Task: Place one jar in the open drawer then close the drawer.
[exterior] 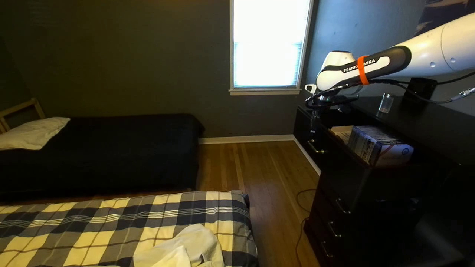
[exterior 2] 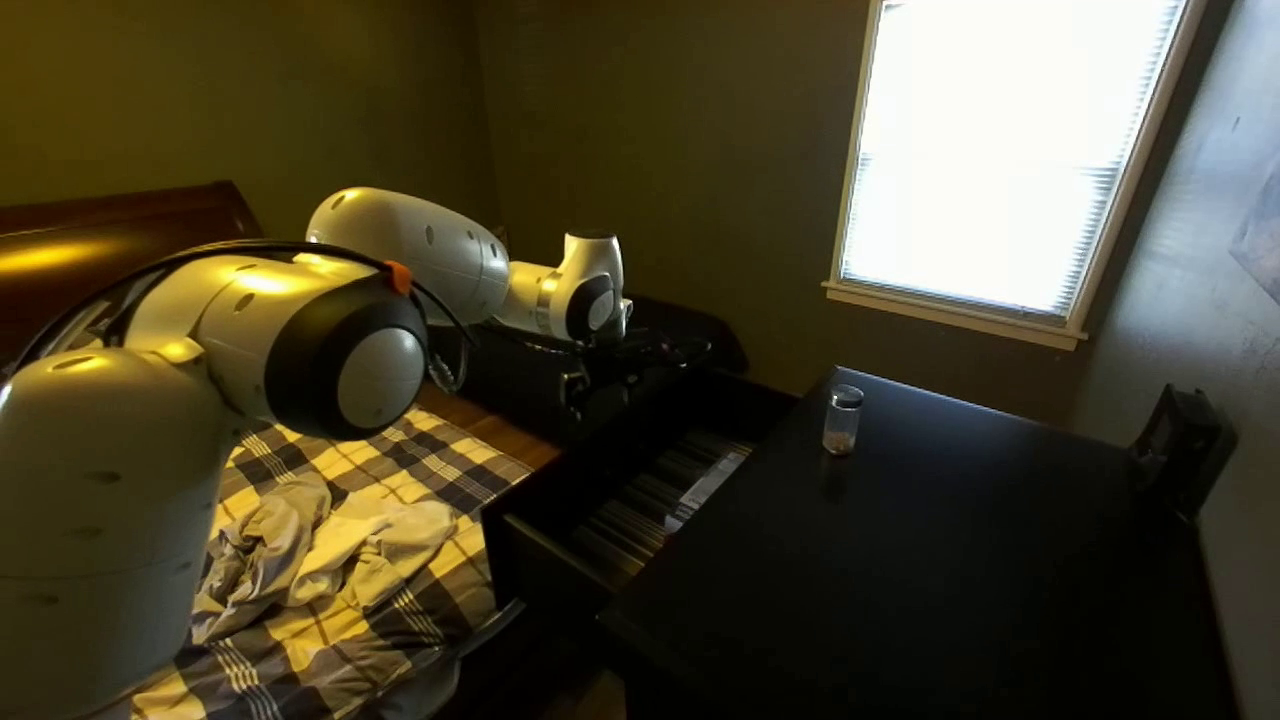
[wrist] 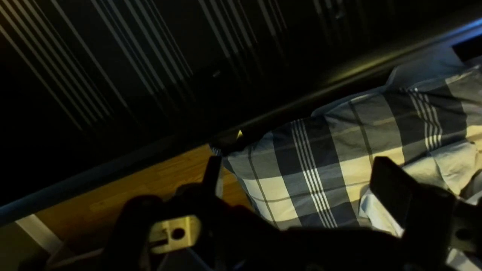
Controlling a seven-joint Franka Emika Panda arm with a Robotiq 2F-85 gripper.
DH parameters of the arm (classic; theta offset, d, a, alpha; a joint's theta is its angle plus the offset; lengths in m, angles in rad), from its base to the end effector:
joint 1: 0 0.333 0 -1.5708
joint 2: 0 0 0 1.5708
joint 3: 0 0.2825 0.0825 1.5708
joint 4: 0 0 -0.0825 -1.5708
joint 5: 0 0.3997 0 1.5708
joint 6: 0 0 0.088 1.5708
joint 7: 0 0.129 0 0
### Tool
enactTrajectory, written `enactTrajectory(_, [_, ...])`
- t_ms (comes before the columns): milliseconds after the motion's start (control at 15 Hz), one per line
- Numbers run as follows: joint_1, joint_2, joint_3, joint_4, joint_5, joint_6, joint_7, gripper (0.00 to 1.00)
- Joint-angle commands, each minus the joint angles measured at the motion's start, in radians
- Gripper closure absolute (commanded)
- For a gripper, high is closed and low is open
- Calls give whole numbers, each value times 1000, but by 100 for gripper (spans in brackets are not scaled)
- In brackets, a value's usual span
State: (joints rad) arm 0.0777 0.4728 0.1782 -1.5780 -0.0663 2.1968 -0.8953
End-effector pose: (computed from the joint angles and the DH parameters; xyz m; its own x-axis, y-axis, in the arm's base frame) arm 0.6818 0.1615 0.3251 0.3908 0.9135 0.1129 0.9094 -0.4021 0.1061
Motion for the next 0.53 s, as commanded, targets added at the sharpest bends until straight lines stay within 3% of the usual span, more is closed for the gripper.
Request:
enactTrajectory(0, [3, 3, -26, -7, -83, -1, -47, 0])
enactTrajectory(467, [-6, -5, -83, -15, -218, -32, -87, 0])
